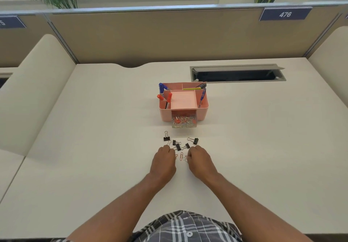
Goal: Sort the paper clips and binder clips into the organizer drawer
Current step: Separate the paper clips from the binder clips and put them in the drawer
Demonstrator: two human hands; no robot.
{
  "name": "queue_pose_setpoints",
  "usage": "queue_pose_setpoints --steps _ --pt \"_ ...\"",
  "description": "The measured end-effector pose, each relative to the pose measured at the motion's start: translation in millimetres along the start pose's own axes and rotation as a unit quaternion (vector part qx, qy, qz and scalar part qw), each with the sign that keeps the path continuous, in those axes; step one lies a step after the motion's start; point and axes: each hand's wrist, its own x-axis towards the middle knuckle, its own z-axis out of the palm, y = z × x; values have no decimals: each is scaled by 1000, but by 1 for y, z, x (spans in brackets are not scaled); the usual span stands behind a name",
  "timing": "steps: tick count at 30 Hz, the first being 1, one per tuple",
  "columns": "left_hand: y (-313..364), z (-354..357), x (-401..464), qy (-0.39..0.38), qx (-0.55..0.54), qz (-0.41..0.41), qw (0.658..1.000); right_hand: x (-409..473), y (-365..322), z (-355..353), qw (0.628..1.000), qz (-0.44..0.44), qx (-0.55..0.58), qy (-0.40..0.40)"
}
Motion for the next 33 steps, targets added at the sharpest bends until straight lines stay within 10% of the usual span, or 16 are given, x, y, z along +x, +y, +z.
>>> queue_pose_setpoints --steps 6,15,33 --pt "-2 -4 -4 1 57 38 998 3 2 -17 997 14 80 13" --pt "17 -71 56 96 -308 -46 945 52 -25 -79 976 -74 130 159" --pt "-26 -26 11 278 -224 35 934 9 3 -34 993 -28 103 41"
